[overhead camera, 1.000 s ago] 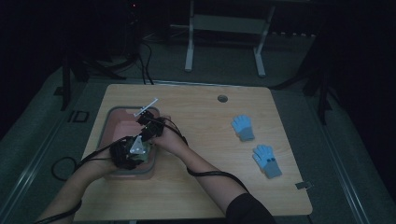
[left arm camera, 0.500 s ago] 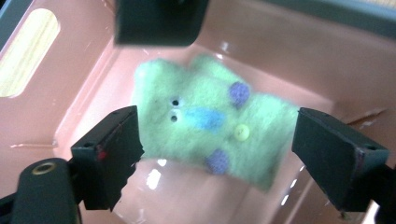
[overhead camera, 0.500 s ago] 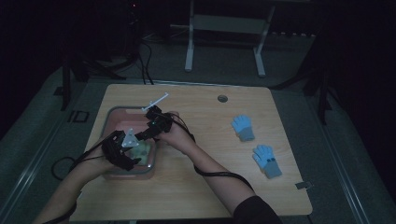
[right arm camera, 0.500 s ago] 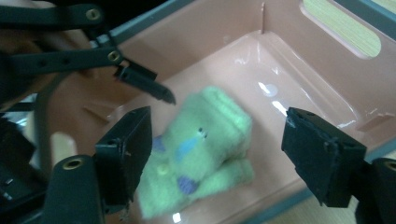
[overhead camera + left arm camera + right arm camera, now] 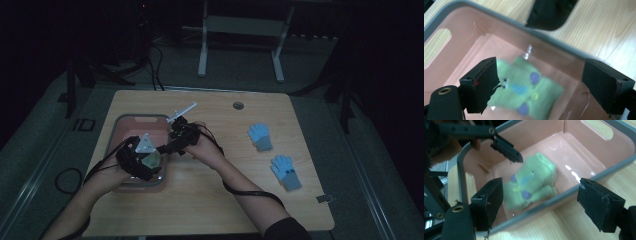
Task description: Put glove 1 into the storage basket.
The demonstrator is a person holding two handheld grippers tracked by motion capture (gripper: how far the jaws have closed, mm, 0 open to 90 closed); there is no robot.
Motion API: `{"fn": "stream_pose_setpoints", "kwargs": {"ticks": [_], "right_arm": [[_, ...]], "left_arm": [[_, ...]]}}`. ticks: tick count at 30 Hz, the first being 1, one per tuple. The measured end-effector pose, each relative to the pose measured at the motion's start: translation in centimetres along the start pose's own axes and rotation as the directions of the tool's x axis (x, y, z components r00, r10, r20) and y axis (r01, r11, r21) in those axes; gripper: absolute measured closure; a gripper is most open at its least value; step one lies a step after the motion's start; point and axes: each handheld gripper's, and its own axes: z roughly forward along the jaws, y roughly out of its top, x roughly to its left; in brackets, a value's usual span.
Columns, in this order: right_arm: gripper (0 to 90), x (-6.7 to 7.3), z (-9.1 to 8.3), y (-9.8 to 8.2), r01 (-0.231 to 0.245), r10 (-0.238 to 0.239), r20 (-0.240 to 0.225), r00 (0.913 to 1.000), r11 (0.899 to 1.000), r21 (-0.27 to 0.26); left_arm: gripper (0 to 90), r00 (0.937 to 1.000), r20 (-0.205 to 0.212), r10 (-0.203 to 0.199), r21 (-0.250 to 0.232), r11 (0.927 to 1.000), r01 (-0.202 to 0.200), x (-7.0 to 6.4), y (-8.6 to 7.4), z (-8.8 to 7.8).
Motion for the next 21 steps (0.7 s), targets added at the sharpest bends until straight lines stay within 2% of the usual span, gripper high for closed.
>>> {"fn": "stream_pose_setpoints", "kwargs": {"ticks": [3, 9, 12, 16, 21], "right_arm": [[20.9, -0.1, -0.8, -0.6, 0.017, -0.017, 0.014, 0.9997, 1.000, 0.005], [21.1, -0.5, -2.3, -1.8, 0.008, -0.008, 0.027, 0.9996, 1.000, -0.007], [21.1, -0.7, -2.8, -2.4, 0.011, -0.011, 0.036, 0.9993, 1.000, -0.004], [21.1, -1.2, -3.9, -3.8, 0.015, -0.015, 0.052, 0.9985, 1.000, 0.006], [21.1, -1.6, -5.5, -5.1, 0.019, -0.017, 0.074, 0.9971, 0.999, -0.035]], "left_arm": [[14.3, 0.9998, 0.019, 0.003, -0.016, 0.9999, -0.003, -0.5, 0.8, 0.0], [14.3, 0.9982, 0.056, 0.019, -0.027, 0.9995, -0.018, -1.8, 2.3, 0.5], [14.3, 0.9980, 0.055, 0.031, -0.027, 0.9992, -0.030, -2.3, 2.8, 0.7], [14.3, 0.9965, 0.075, 0.036, -0.040, 0.9986, -0.034, -3.2, 3.9, 1.1], [14.2, 0.9950, 0.096, 0.027, -0.071, 0.9972, -0.021, -4.3, 4.8, 1.4]]}}
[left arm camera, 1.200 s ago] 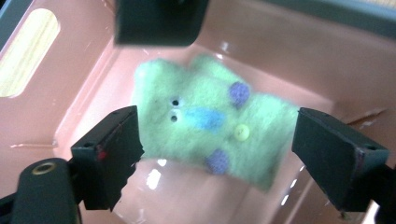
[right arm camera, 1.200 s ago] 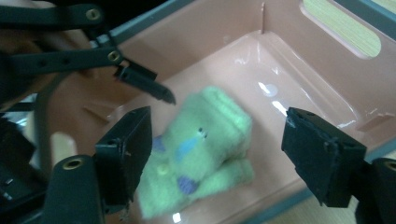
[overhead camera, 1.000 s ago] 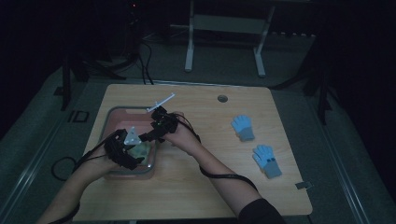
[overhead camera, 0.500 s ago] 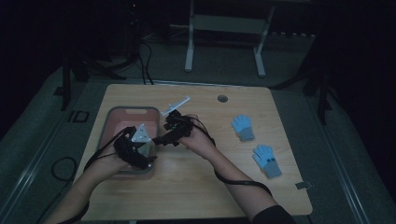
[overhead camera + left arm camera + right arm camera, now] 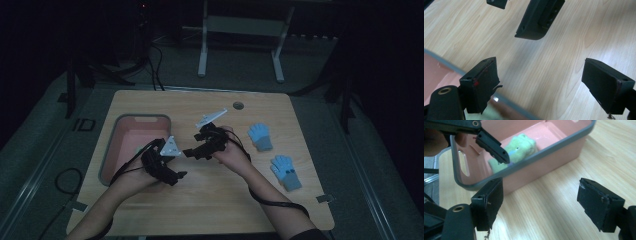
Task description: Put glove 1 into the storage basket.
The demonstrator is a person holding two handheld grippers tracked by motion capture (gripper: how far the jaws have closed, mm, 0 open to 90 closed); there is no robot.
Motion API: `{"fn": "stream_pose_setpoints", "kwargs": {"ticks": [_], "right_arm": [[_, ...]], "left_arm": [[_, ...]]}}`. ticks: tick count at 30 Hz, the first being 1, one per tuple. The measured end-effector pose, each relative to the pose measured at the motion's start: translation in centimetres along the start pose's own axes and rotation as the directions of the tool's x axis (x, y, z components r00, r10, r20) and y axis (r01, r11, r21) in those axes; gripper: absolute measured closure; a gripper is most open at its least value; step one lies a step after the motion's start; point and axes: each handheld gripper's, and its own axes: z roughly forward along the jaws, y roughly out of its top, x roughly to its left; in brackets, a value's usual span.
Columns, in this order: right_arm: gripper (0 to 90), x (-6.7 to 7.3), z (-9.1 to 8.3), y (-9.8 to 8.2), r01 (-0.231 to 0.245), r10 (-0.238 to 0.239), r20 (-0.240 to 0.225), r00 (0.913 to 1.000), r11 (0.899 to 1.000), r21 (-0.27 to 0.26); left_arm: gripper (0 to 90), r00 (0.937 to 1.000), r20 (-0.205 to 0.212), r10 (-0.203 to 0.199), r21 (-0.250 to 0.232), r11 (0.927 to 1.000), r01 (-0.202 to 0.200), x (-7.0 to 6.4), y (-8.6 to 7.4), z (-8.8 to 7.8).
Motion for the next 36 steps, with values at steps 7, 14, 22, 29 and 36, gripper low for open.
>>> {"fn": "stream_pose_setpoints", "kwargs": {"ticks": [7, 14, 22, 29, 36], "right_arm": [[19.9, -0.5, -1.5, -2.1, 0.016, -0.016, 0.011, 0.9998, 1.000, -0.008], [18.4, -1.0, -2.6, -3.8, 0.018, -0.018, 0.028, 0.9995, 1.000, -0.009], [16.7, -1.7, -3.7, -6.0, 0.002, -0.001, 0.051, 0.9987, 1.000, -0.016], [16.0, -2.4, -4.5, -8.3, -0.026, 0.028, 0.068, 0.9973, 0.999, -0.020], [14.9, -2.8, -5.2, -10.6, -0.026, 0.030, 0.090, 0.9955, 0.999, -0.043]], "left_arm": [[7.8, 0.9981, 0.061, 0.009, -0.008, 0.9999, -0.009, -1.6, 0.9, 1.4], [2.9, 0.9951, 0.098, 0.013, -0.033, 0.9994, -0.010, -2.5, 1.6, 2.3], [2.7, 0.9935, 0.114, 0.010, -0.088, 0.9961, 0.000, -3.8, 1.8, 3.6], [2.8, 0.9829, 0.182, 0.031, -0.124, 0.9922, -0.009, -5.0, 1.5, 5.4], [2.8, 0.9788, 0.199, 0.049, -0.124, 0.9920, -0.024, -6.2, 0.7, 7.3]]}}
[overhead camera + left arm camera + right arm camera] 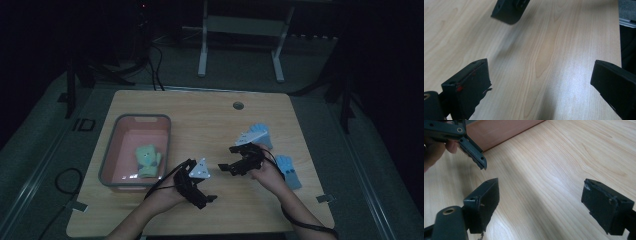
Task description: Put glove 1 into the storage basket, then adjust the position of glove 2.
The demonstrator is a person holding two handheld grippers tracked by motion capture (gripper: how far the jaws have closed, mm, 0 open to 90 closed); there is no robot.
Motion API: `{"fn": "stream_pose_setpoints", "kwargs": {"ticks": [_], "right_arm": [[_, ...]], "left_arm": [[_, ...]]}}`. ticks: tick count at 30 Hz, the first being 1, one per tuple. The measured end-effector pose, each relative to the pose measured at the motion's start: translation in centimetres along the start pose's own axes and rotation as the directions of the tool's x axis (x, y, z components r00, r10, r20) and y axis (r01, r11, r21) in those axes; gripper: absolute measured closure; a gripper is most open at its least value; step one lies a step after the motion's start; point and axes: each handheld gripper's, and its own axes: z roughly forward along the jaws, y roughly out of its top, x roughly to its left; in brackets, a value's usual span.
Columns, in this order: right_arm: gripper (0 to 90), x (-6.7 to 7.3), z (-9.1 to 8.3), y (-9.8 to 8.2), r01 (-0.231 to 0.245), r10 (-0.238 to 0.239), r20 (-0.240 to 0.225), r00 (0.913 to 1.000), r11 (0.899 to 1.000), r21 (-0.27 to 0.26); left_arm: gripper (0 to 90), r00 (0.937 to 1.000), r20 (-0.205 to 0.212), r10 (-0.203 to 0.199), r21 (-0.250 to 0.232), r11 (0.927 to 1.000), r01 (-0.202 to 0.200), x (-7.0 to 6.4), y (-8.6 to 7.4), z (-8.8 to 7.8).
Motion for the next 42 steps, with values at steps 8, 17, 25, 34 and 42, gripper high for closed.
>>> {"fn": "stream_pose_setpoints", "kwargs": {"ticks": [8, 17, 25, 34, 42], "right_arm": [[13.7, -0.4, -0.4, -2.3, -0.022, 0.021, 0.021, 0.9996, 1.000, 0.021], [12.8, -0.2, -1.2, -5.3, -0.064, 0.063, 0.055, 0.9965, 0.998, 0.020], [25.5, -1.6, -3.2, -6.7, -0.103, 0.104, 0.105, 0.9891, 0.995, -0.016], [39.5, -4.4, -5.6, -7.3, -0.162, 0.180, 0.250, 0.9515, 0.983, -0.090], [42.9, -7.3, -6.8, -6.5, -0.178, 0.208, 0.339, 0.9175, 0.977, -0.119]], "left_arm": [[2.8, 0.9997, -0.024, -0.006, -0.025, 0.9997, 0.005, -0.6, -1.4, 1.5], [2.9, 0.9966, -0.078, -0.026, -0.036, 0.9991, 0.023, -1.1, -3.0, 2.0], [2.8, 0.9923, -0.117, -0.042, -0.077, 0.9965, 0.033, -1.4, -3.5, 1.7], [2.8, 0.9891, -0.117, -0.089, -0.082, 0.9934, 0.080, -1.3, -4.1, 1.8], [2.9, 0.9860, -0.111, -0.124, -0.103, 0.9883, 0.113, -1.6, -4.3, 1.9]]}}
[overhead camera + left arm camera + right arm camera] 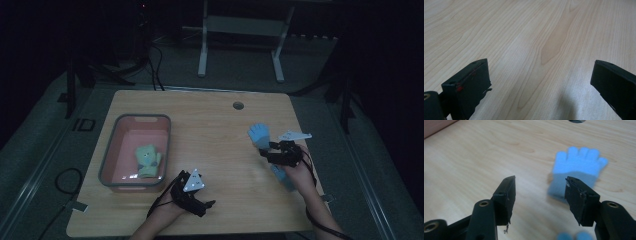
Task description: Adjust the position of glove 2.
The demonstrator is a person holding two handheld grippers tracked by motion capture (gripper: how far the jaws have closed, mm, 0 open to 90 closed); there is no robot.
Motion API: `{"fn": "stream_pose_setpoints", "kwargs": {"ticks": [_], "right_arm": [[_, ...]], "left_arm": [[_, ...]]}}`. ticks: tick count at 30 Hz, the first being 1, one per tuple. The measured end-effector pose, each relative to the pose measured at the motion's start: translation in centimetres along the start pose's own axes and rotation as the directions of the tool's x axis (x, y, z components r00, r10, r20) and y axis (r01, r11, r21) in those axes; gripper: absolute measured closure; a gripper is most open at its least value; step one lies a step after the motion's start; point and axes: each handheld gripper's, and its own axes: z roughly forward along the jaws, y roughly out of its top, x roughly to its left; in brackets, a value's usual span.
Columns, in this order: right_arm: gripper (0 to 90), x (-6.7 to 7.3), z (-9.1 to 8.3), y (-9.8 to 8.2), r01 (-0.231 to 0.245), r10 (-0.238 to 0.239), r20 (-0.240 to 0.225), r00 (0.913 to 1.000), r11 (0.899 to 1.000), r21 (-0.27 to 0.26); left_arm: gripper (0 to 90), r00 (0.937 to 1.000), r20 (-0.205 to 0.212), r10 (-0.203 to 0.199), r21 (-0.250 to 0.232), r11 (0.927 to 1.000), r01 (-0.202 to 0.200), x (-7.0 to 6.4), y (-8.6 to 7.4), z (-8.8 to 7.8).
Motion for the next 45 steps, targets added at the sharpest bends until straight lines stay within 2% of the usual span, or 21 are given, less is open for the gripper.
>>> {"fn": "stream_pose_setpoints", "kwargs": {"ticks": [2, 11, 12, 13, 19, 26, 31, 35, 41, 45], "right_arm": [[44.0, -0.6, 0.3, 0.4, -0.008, 0.008, 0.013, 0.9999, 1.000, 0.002], [45.8, -3.0, 2.2, 2.1, -0.027, 0.026, 0.060, 0.9979, 0.999, 0.026], [50.0, -3.5, 2.7, 2.5, -0.032, 0.029, 0.066, 0.9974, 0.999, 0.035], [50.5, -3.7, 3.0, 2.8, -0.034, 0.031, 0.069, 0.9971, 0.999, 0.040], [55.3, -4.5, 4.7, 3.7, -0.049, 0.045, 0.053, 0.9976, 0.996, 0.077], [55.6, -5.4, 7.2, 3.6, -0.041, 0.030, 0.085, 0.9959, 0.991, 0.131], [56.2, -5.4, 8.7, 2.9, -0.003, -0.018, 0.116, 0.9930, 0.984, 0.180], [61.9, -5.3, 8.9, 2.5, 0.016, -0.037, 0.120, 0.9922, 0.985, 0.174], [78.6, -4.9, 8.9, 2.4, -0.011, -0.008, 0.115, 0.9933, 0.986, 0.164], [82.1, -4.6, 8.9, 2.3, -0.029, 0.011, 0.115, 0.9933, 0.987, 0.157]], "left_arm": [[2.8, 0.9999, -0.013, 0.003, 0.005, 1.0000, -0.003, 0.0, -0.1, 0.0], [2.8, 0.9999, -0.014, 0.003, 0.015, 0.9999, -0.003, 0.2, -0.3, 0.1], [2.9, 0.9999, -0.014, 0.004, 0.015, 0.9999, -0.003, 0.2, -0.3, 0.1], [2.8, 0.9999, -0.014, 0.003, 0.015, 0.9999, -0.003, 0.2, -0.4, 0.1], [2.8, 0.9997, -0.023, 0.011, 0.011, 0.9999, -0.010, 0.3, -0.5, -0.1], [2.8, 0.9996, -0.026, 0.011, 0.004, 0.9999, -0.011, 0.4, -0.7, -0.3], [2.9, 0.9995, -0.029, 0.009, -0.001, 1.0000, -0.009, 0.6, -0.8, -0.4], [2.8, 0.9996, -0.027, 0.009, -0.001, 1.0000, -0.009, 0.6, -0.8, -0.4], [2.8, 0.9996, -0.026, 0.009, -0.004, 1.0000, -0.009, 0.6, -0.8, -0.3], [2.8, 0.9995, -0.029, 0.011, -0.004, 0.9999, -0.011, 0.6, -0.8, -0.3]]}}
